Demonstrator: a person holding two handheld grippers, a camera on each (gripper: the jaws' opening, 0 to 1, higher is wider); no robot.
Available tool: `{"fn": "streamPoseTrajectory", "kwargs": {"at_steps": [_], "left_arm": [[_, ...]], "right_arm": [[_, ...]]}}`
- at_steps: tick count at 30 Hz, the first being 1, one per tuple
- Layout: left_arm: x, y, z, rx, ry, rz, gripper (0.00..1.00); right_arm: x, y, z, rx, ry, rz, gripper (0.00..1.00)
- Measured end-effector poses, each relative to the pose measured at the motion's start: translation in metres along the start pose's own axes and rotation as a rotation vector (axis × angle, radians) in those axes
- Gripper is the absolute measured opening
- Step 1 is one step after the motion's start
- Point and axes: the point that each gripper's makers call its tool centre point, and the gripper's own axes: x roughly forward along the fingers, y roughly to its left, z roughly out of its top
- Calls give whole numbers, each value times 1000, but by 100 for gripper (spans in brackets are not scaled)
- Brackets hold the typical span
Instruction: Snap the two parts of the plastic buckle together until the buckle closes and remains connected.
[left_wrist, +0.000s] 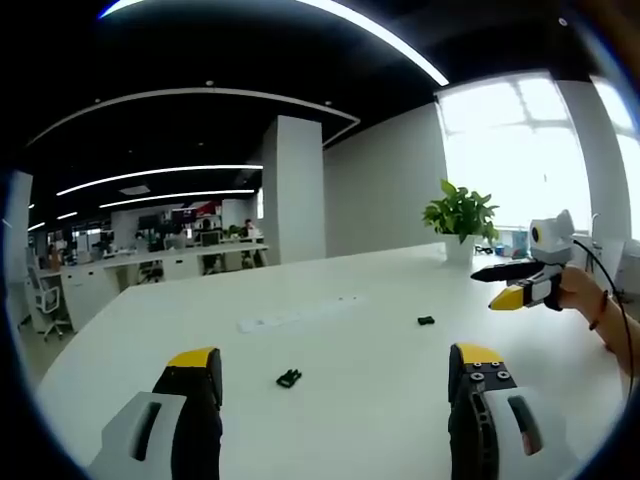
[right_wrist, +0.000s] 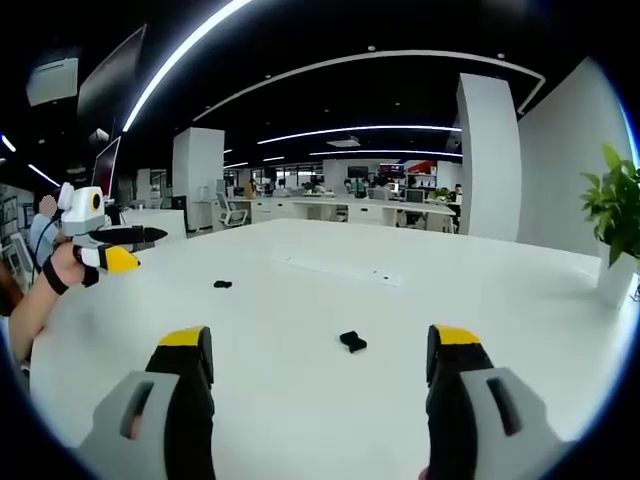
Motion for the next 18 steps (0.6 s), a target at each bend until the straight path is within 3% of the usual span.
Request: {"fn": "streamPoseTrajectory", "kwargs": {"at_steps": [10, 14, 18], "left_arm": [[-6, -8, 2, -8, -17, -12, 96], [-8, -13, 9, -54, -51, -48, 96], [-8, -13, 9, -16, -43, -31, 96]], "right_arm": [[1, -1, 2, 7, -7, 3, 88], [1, -2, 0, 10, 0, 0, 88], [3, -2, -1, 12, 2, 3, 88]]}}
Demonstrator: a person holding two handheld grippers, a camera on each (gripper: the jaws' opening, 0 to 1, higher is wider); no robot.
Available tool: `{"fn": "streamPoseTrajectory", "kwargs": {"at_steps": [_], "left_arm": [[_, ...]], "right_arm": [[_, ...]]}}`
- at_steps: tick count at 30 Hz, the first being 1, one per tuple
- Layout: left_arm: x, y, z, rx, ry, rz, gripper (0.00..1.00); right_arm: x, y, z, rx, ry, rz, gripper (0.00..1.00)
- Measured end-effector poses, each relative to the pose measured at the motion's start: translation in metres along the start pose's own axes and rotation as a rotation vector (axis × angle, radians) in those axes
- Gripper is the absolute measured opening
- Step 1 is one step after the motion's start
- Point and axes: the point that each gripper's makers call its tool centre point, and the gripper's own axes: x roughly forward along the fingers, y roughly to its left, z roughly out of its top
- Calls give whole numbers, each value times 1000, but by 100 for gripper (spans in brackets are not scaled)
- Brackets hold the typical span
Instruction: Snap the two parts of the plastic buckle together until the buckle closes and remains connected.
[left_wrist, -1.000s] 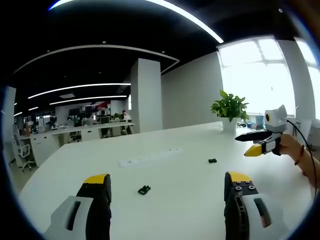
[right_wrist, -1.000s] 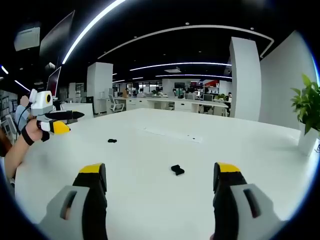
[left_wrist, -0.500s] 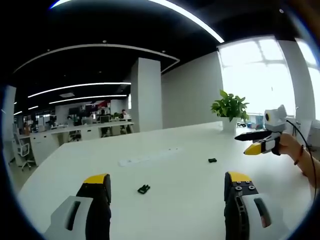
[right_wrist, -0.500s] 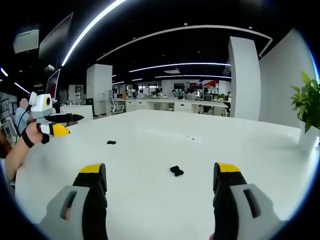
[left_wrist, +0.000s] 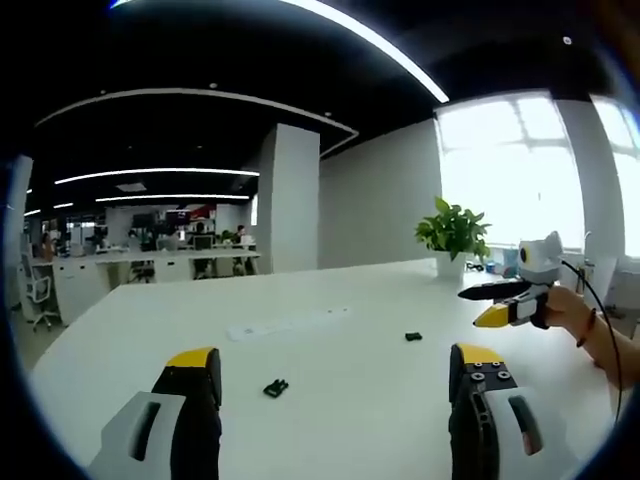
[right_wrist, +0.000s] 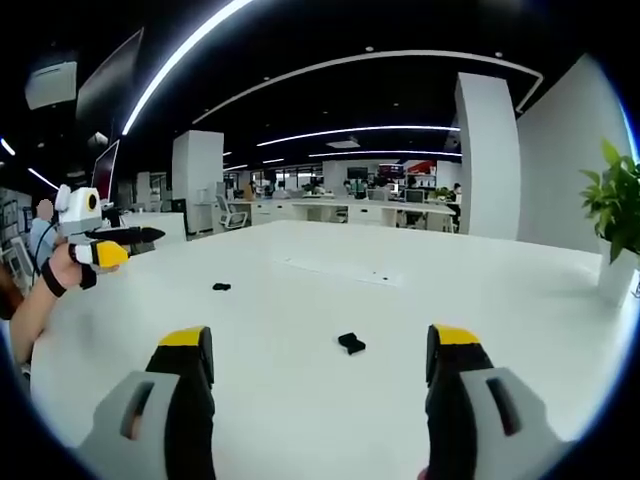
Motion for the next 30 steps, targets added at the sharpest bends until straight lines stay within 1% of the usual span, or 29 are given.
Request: {"fn": "streamPoseTrajectory", "kwargs": {"at_steps": [6, 11, 17, 25, 30], "left_arm": [[1, 1, 0, 25, 4, 10, 96], [1, 5, 1, 22, 1, 18, 96], [4, 8, -2, 18, 19, 21, 96], [12, 14, -4, 27, 42, 28, 96], [14, 11, 1, 23, 28, 18, 96]], "right_arm": [[1, 1, -2, 4, 6, 2, 88], [1, 5, -2, 3, 8, 5, 88], [4, 10, -1, -2, 11, 13, 88], [9, 7, 1, -11, 23, 24, 87], [8, 8, 0, -9, 22, 27, 87]]}}
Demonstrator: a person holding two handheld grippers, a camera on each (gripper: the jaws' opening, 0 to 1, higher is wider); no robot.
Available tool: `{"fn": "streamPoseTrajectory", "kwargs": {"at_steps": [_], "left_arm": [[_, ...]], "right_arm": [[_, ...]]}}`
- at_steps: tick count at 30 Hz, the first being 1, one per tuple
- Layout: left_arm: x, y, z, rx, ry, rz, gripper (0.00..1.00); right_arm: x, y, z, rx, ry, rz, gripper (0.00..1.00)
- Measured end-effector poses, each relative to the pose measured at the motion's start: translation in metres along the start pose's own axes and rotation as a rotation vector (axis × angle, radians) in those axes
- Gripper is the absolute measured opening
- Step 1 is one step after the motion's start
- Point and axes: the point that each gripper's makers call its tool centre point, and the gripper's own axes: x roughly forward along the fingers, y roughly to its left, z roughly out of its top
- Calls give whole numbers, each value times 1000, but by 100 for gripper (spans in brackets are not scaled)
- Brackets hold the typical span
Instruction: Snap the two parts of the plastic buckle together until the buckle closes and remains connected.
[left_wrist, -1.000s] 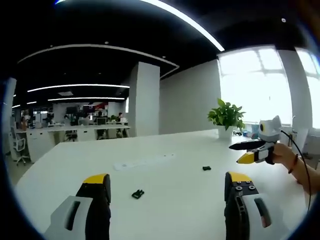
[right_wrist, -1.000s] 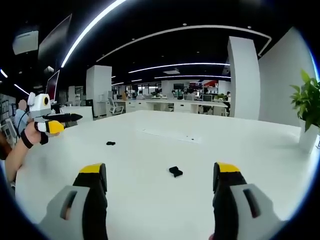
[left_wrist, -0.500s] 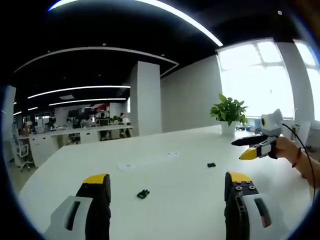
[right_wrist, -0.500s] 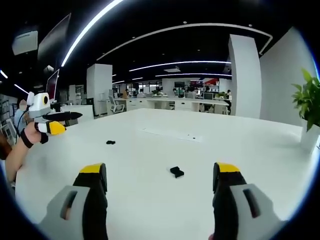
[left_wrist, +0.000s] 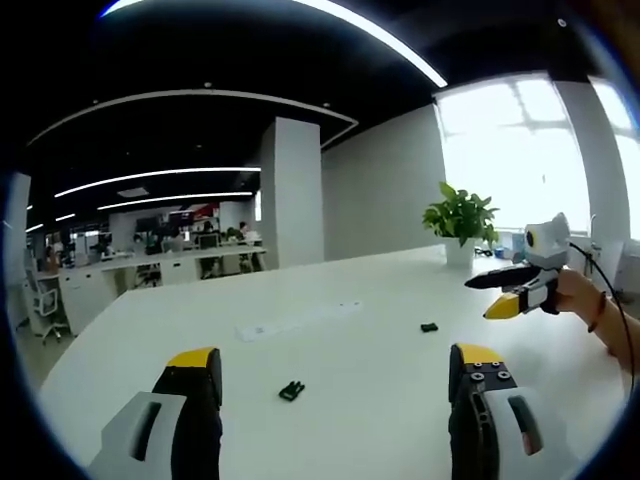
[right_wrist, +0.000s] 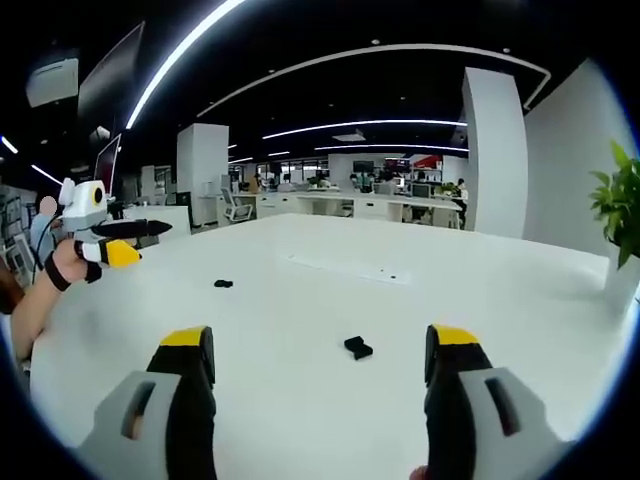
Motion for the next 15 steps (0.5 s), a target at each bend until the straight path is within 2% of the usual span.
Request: {"fn": "streamPoseTrajectory", "kwargs": {"at_steps": [15], "left_arm": [[2, -5, 6, 1, -13, -9, 95]], "right_arm": [[1, 8, 8, -9, -17, 16, 86]]}}
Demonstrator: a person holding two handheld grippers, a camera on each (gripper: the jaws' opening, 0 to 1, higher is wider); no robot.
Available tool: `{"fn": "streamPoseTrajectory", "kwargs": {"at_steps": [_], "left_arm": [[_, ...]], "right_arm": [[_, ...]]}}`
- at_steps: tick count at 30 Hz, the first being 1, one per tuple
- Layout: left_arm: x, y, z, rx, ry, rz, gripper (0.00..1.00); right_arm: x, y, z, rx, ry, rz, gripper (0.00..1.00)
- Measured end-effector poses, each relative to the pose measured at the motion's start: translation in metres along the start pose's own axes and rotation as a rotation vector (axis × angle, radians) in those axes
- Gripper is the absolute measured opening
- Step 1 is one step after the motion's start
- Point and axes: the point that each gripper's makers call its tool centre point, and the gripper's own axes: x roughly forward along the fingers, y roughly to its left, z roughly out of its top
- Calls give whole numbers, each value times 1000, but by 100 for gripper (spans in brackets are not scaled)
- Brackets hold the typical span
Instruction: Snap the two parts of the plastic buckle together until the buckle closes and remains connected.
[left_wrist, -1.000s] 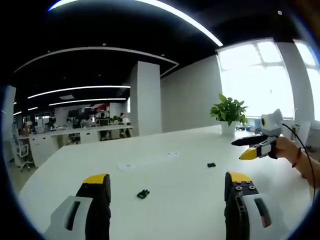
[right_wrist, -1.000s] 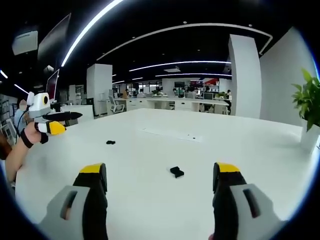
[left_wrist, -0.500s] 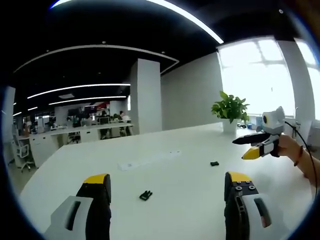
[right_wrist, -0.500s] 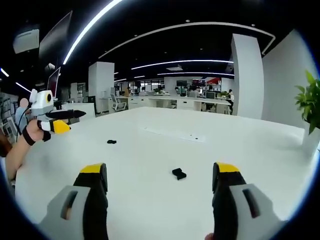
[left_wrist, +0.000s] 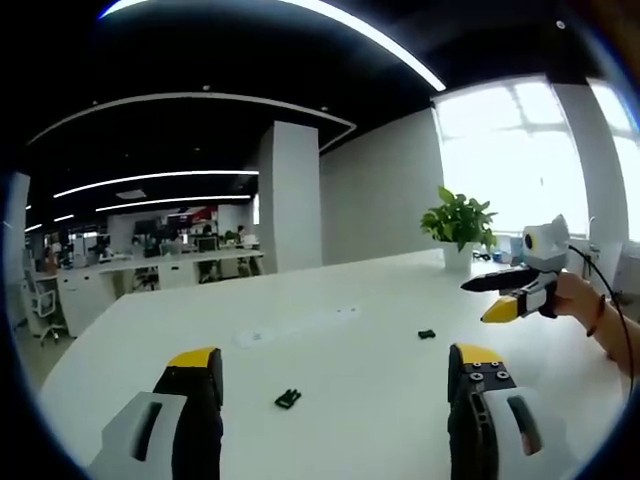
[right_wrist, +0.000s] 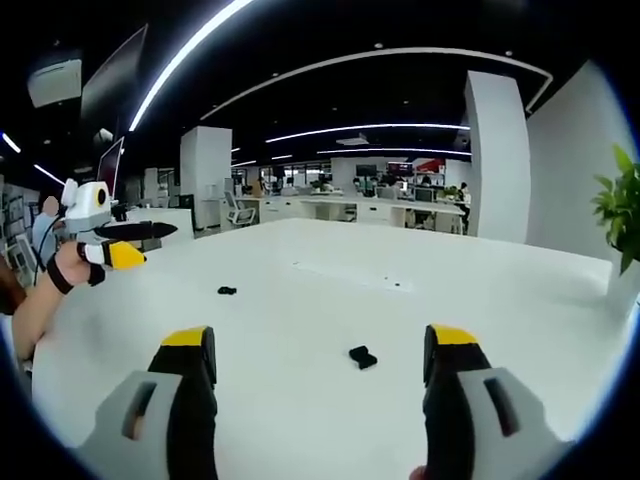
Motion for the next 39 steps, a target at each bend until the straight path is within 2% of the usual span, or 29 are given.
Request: {"fn": "streamPoseTrajectory", "kwargs": {"at_steps": [10, 22, 27, 31, 34, 39], "left_arm": [[2, 3, 3, 1, 2, -7, 94], [2, 4, 0, -18, 4, -11, 94], [4, 6, 0, -1, 23, -12, 93], [7, 4, 0, -31, 16, -32, 93], [8, 6, -5, -6, 36, -18, 93], [8, 7, -4, -15, 33, -21, 93]], "right_arm": [[2, -4, 10, 8, -18, 10, 85], [9, -5, 10, 5, -9, 20, 85], [10, -5, 12, -3, -12, 20, 85], [12, -7, 9, 7, -6, 18, 85], [12, -7, 8, 10, 0, 19, 85], [12, -6, 14, 7, -12, 17, 84]]}}
